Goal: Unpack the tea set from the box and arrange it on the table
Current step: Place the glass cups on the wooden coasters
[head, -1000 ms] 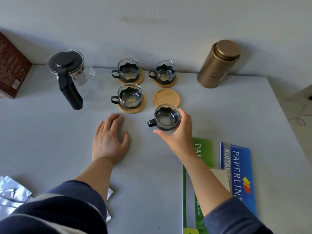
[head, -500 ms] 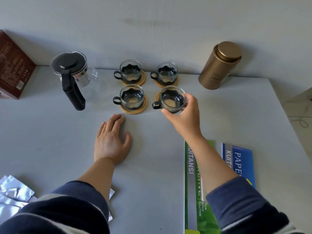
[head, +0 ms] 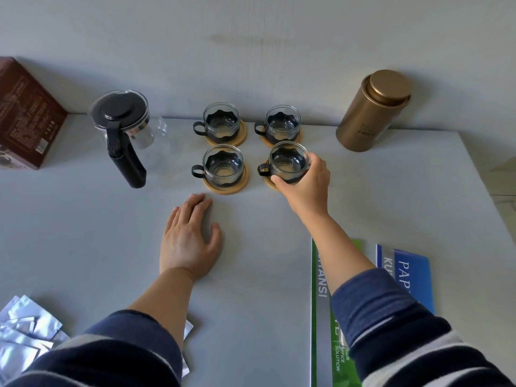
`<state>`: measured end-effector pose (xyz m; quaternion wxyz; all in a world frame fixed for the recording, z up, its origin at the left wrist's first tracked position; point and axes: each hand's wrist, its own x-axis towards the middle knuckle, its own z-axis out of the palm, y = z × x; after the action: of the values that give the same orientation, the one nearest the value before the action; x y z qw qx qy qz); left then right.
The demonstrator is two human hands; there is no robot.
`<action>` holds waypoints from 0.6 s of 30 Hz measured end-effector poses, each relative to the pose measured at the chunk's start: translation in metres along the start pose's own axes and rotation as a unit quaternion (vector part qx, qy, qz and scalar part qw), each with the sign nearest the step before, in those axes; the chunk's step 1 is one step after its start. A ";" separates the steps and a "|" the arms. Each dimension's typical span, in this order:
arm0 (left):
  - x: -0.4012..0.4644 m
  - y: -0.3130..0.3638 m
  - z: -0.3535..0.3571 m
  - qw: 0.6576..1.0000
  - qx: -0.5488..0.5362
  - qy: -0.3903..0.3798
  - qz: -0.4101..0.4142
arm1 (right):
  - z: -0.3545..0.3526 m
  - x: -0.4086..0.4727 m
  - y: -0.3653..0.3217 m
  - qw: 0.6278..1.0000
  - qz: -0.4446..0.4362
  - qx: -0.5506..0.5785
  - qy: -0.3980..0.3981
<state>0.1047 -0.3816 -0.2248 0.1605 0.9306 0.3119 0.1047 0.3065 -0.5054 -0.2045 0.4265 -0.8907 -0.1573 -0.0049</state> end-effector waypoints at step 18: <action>-0.017 0.016 -0.013 0.995 -0.010 0.095 0.021 | -0.095 -0.018 0.011 0.993 0.064 -0.028 -0.097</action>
<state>0.0961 -0.4015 -0.2089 0.1373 0.9212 0.3048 0.1989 0.3039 -0.5889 -0.1548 0.3839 -0.9066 -0.1407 0.1045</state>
